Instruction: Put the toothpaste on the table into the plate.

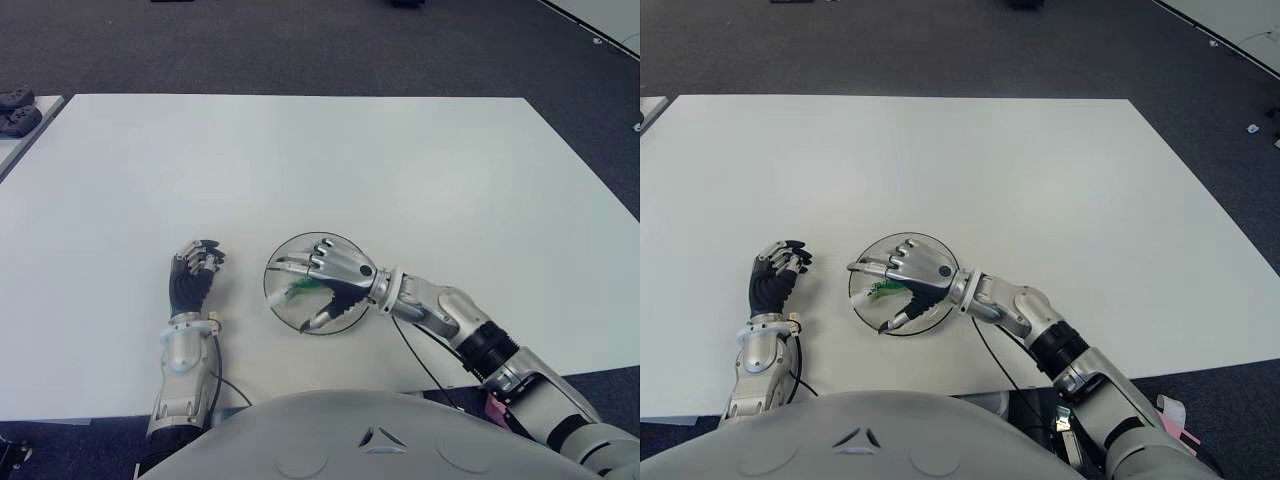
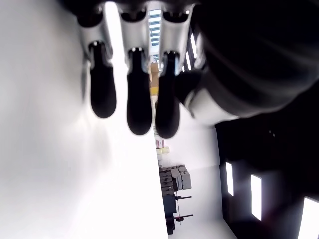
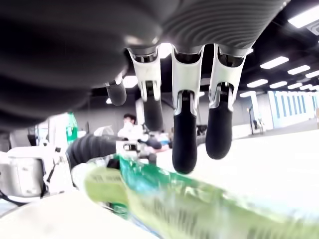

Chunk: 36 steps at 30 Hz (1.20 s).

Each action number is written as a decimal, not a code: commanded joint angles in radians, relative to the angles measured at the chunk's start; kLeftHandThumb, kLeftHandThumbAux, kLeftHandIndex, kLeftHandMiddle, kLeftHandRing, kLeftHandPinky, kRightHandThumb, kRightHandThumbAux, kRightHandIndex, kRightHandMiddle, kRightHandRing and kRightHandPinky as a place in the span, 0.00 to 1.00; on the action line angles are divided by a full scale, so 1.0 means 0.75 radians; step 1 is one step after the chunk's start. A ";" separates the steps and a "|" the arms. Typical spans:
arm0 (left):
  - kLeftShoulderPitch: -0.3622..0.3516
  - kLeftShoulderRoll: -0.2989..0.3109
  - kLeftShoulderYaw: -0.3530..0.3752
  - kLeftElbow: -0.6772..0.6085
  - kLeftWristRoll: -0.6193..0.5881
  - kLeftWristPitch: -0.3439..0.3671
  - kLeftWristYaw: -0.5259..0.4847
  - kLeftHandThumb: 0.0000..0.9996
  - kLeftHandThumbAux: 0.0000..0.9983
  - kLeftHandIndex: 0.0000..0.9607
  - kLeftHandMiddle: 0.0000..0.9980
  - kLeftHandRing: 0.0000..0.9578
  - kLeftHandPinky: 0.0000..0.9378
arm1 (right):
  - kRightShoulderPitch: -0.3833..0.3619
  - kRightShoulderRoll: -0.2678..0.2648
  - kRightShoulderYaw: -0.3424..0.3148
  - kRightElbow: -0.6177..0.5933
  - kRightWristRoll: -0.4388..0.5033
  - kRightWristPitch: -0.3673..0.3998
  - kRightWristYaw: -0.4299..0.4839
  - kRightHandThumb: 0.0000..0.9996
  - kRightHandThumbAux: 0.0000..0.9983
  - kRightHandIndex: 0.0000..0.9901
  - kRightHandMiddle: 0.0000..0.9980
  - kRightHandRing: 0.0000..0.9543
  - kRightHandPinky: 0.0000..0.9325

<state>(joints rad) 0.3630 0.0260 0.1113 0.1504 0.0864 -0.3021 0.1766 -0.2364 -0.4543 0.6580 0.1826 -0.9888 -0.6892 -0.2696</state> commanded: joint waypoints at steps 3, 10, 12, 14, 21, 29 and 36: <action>0.015 -0.004 -0.003 0.059 -0.013 0.057 -0.022 0.70 0.72 0.45 0.53 0.56 0.55 | 0.006 -0.006 -0.016 0.022 -0.013 -0.025 -0.061 0.11 0.26 0.00 0.00 0.00 0.00; 0.012 0.002 -0.001 0.065 -0.021 0.059 -0.029 0.70 0.72 0.45 0.54 0.56 0.56 | 0.013 -0.021 -0.038 0.001 0.005 -0.020 -0.050 0.15 0.23 0.00 0.00 0.00 0.00; 0.010 0.003 0.000 0.065 -0.023 0.063 -0.028 0.70 0.72 0.45 0.53 0.56 0.56 | 0.018 -0.030 -0.050 -0.020 0.029 -0.022 -0.027 0.16 0.23 0.00 0.00 0.00 0.00; 0.010 0.001 0.002 0.063 -0.022 0.070 -0.022 0.70 0.72 0.45 0.53 0.56 0.55 | 0.021 -0.041 -0.069 -0.053 0.066 -0.019 0.016 0.17 0.23 0.00 0.00 0.00 0.00; 0.014 -0.012 -0.002 0.040 -0.002 0.089 0.005 0.70 0.72 0.45 0.52 0.55 0.56 | 0.045 -0.028 -0.101 -0.079 0.084 0.007 0.046 0.17 0.30 0.00 0.00 0.00 0.00; 0.018 -0.017 -0.005 0.017 0.004 0.113 0.008 0.70 0.72 0.45 0.50 0.54 0.55 | 0.104 -0.070 -0.190 -0.176 0.122 0.018 0.080 0.16 0.39 0.00 0.00 0.00 0.00; 0.022 -0.015 -0.009 0.004 0.003 0.118 0.002 0.70 0.72 0.45 0.49 0.54 0.56 | 0.224 -0.018 -0.301 -0.225 0.186 0.124 0.052 0.17 0.51 0.00 0.00 0.00 0.03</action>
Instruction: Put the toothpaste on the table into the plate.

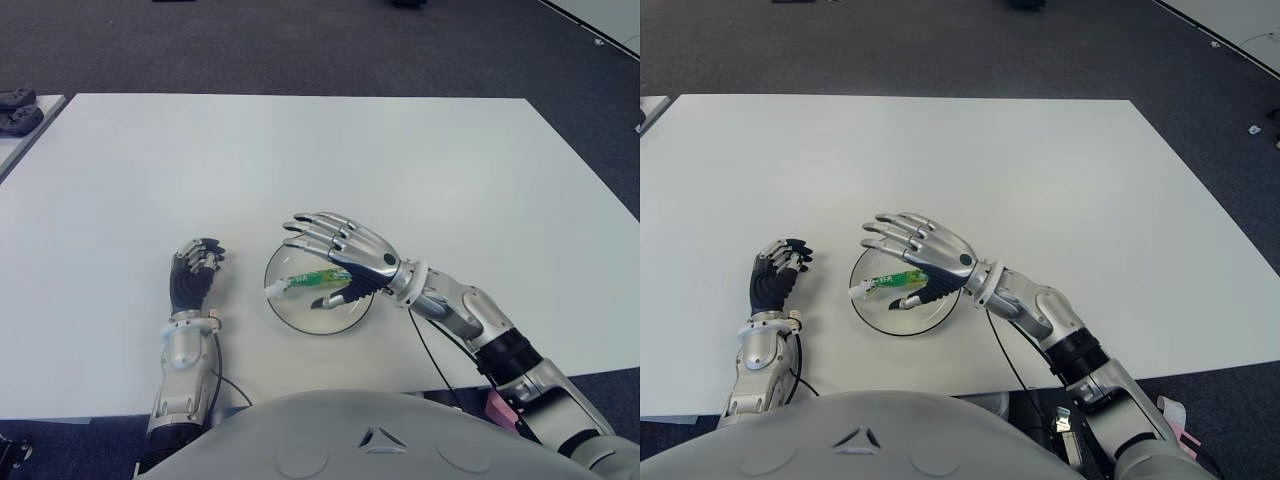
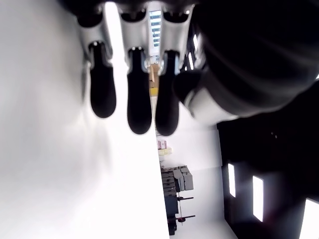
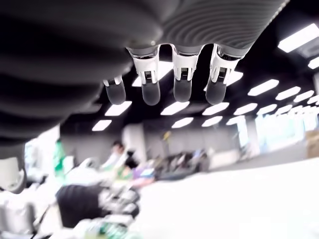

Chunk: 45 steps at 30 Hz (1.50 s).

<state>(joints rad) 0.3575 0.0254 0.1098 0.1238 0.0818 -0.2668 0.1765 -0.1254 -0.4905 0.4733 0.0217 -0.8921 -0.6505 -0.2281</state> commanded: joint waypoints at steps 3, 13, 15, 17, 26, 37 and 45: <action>0.032 -0.014 -0.009 0.036 0.015 0.069 0.007 0.70 0.72 0.45 0.49 0.54 0.55 | 0.122 0.120 -0.100 0.048 0.230 0.040 -0.058 0.17 0.57 0.00 0.00 0.00 0.09; 0.030 -0.012 -0.012 0.040 0.031 0.054 0.012 0.70 0.72 0.45 0.47 0.54 0.56 | 0.199 0.384 -0.252 0.210 0.623 -0.021 -0.177 0.18 0.83 0.20 0.19 0.23 0.32; 0.028 -0.011 -0.011 0.044 0.032 0.052 0.011 0.70 0.72 0.45 0.47 0.54 0.56 | 0.211 0.414 -0.290 0.219 0.636 -0.004 -0.197 0.17 0.87 0.25 0.24 0.27 0.35; 0.024 -0.009 -0.010 0.048 0.032 0.050 0.011 0.70 0.72 0.45 0.46 0.54 0.57 | 0.222 0.452 -0.326 0.231 0.675 0.005 -0.208 0.17 0.89 0.28 0.27 0.29 0.36; 0.012 -0.001 -0.008 0.067 0.037 0.032 0.011 0.70 0.72 0.45 0.47 0.54 0.57 | 0.225 0.615 -0.472 0.394 0.950 0.078 -0.170 0.61 0.77 0.41 0.40 0.39 0.40; 0.004 -0.001 -0.002 0.075 0.033 0.028 0.010 0.70 0.72 0.45 0.47 0.54 0.56 | 0.281 0.719 -0.543 0.228 1.199 0.316 -0.002 0.70 0.73 0.43 0.46 0.46 0.48; 0.000 0.000 0.000 0.081 0.028 0.021 0.004 0.70 0.72 0.45 0.47 0.54 0.56 | 0.288 0.708 -0.598 0.173 1.297 0.466 0.115 0.71 0.73 0.43 0.47 0.48 0.49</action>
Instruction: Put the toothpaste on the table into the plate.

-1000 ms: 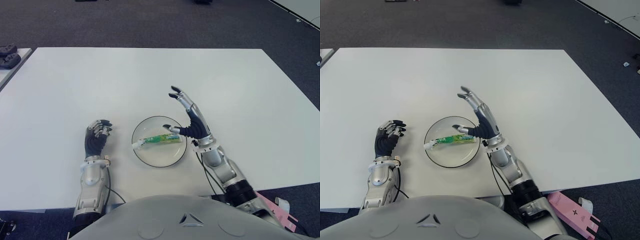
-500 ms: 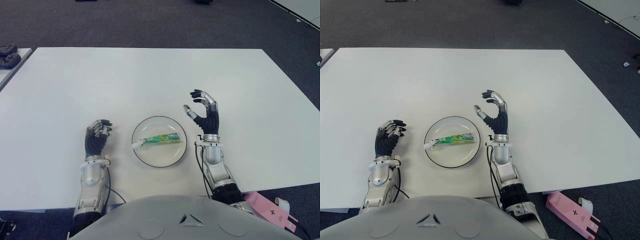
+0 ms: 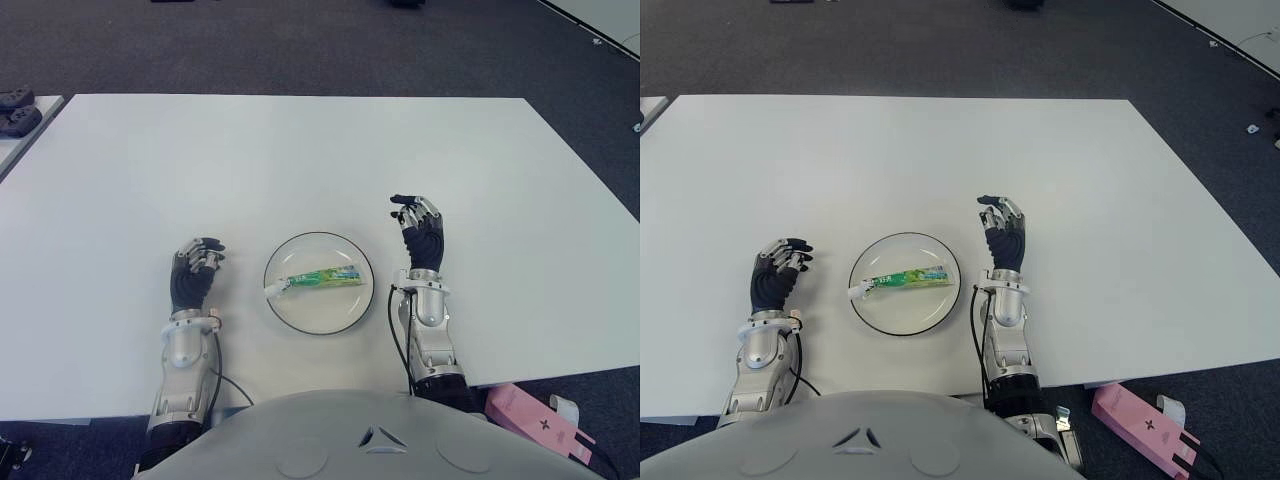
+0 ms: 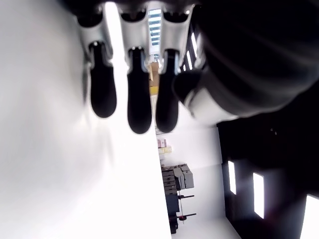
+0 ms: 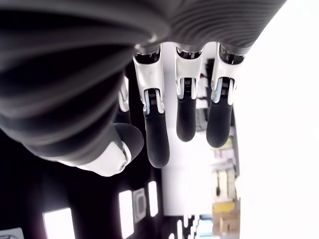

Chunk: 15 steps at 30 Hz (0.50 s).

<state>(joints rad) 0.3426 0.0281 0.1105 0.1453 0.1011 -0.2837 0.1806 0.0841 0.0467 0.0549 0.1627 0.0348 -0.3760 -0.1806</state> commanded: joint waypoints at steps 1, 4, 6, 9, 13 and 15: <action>0.020 -0.004 0.000 0.053 0.002 0.044 -0.002 0.70 0.72 0.45 0.47 0.54 0.56 | 0.008 -0.009 -0.046 -0.018 0.065 0.112 0.059 0.71 0.73 0.43 0.48 0.48 0.49; 0.020 -0.006 0.000 0.052 0.000 0.046 -0.002 0.70 0.72 0.45 0.47 0.54 0.56 | -0.011 -0.027 -0.080 0.027 0.092 0.128 0.108 0.71 0.73 0.43 0.48 0.49 0.50; 0.020 -0.007 0.002 0.051 -0.003 0.047 -0.002 0.70 0.72 0.45 0.47 0.54 0.56 | -0.020 -0.035 -0.094 0.054 0.096 0.128 0.133 0.71 0.73 0.43 0.48 0.49 0.51; 0.020 -0.009 0.002 0.050 -0.005 0.046 -0.001 0.70 0.72 0.45 0.47 0.54 0.57 | -0.023 -0.041 -0.096 0.066 0.081 0.123 0.160 0.71 0.73 0.43 0.49 0.50 0.51; 0.019 -0.008 0.002 0.052 -0.003 0.037 0.002 0.70 0.72 0.45 0.47 0.54 0.57 | -0.029 -0.054 -0.099 0.095 0.065 0.102 0.199 0.71 0.73 0.43 0.50 0.51 0.51; 0.019 -0.008 0.002 0.053 -0.003 0.034 0.002 0.70 0.72 0.45 0.47 0.54 0.57 | -0.030 -0.060 -0.099 0.107 0.057 0.097 0.214 0.71 0.73 0.43 0.50 0.51 0.52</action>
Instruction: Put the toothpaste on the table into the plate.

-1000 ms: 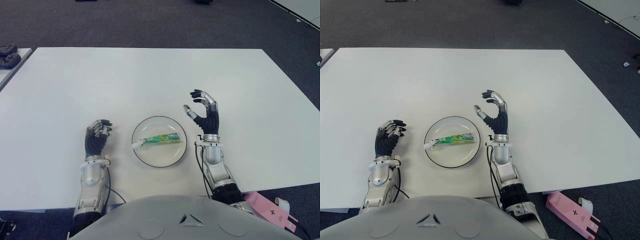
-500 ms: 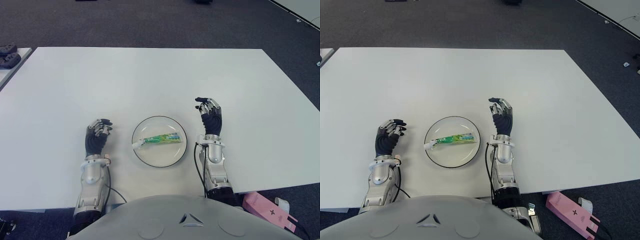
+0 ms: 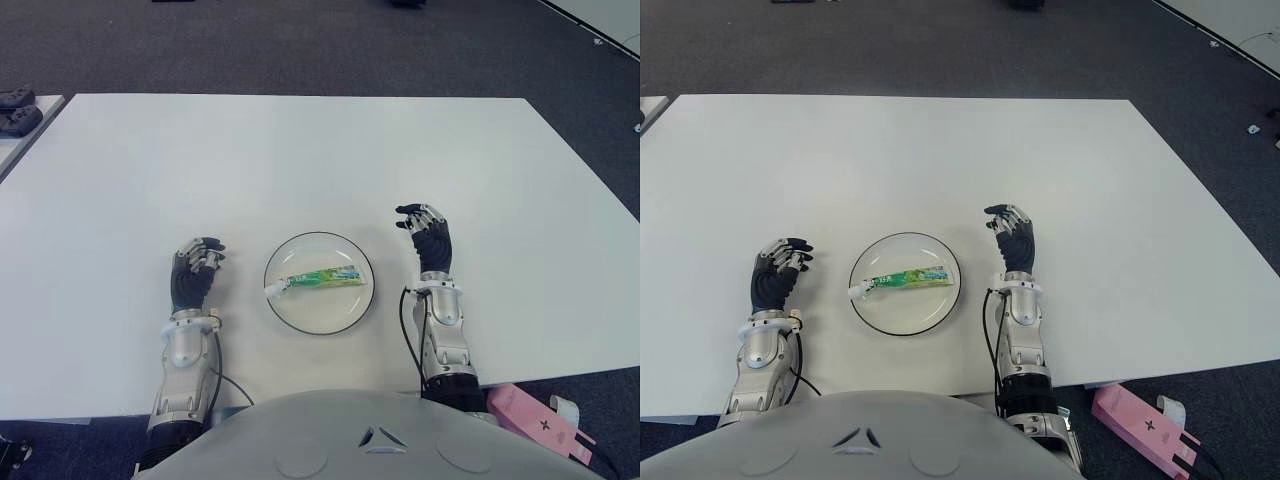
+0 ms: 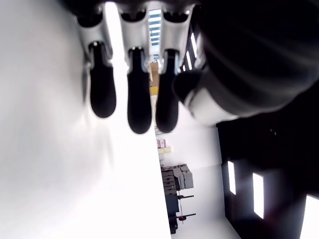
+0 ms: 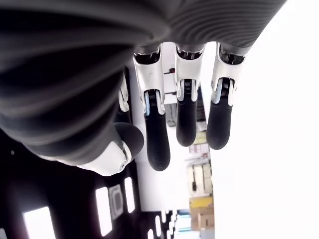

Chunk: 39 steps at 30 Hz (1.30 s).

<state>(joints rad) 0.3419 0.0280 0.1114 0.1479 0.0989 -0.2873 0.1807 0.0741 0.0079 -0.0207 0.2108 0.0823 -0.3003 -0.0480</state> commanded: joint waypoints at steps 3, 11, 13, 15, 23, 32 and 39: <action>0.020 -0.009 0.001 0.049 0.000 0.040 0.003 0.70 0.72 0.45 0.47 0.54 0.57 | -0.015 -0.021 0.006 0.065 -0.022 -0.019 0.062 0.71 0.73 0.44 0.50 0.51 0.51; 0.024 -0.017 0.004 0.040 -0.007 0.046 0.005 0.70 0.72 0.45 0.47 0.54 0.57 | 0.008 -0.050 0.019 0.064 -0.045 -0.002 0.125 0.71 0.73 0.44 0.48 0.52 0.53; 0.024 -0.019 0.004 0.039 -0.011 0.044 0.004 0.70 0.72 0.45 0.47 0.54 0.57 | 0.015 -0.061 0.024 0.052 -0.057 0.020 0.134 0.71 0.73 0.44 0.48 0.52 0.53; 0.024 -0.020 0.005 0.039 -0.013 0.041 0.003 0.71 0.72 0.45 0.47 0.54 0.57 | 0.021 -0.067 0.026 0.043 -0.062 0.034 0.140 0.71 0.73 0.43 0.48 0.52 0.53; 0.033 -0.027 0.001 0.023 -0.017 0.052 0.002 0.71 0.72 0.45 0.48 0.53 0.55 | 0.062 -0.094 0.037 -0.031 -0.082 0.137 0.156 0.71 0.73 0.43 0.48 0.51 0.52; 0.049 -0.040 -0.003 -0.004 -0.030 0.072 -0.006 0.71 0.72 0.45 0.49 0.52 0.56 | 0.106 -0.091 0.037 -0.083 -0.072 0.200 0.164 0.71 0.73 0.43 0.47 0.52 0.53; 0.060 -0.047 -0.006 -0.017 -0.034 0.071 -0.007 0.71 0.72 0.45 0.49 0.52 0.56 | 0.130 -0.078 0.038 -0.078 -0.062 0.212 0.167 0.71 0.73 0.43 0.46 0.52 0.53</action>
<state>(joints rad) 0.3662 0.0057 0.1109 0.1170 0.0794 -0.2753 0.1806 0.1601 -0.0588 0.0024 0.1468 0.0357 -0.1654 0.0720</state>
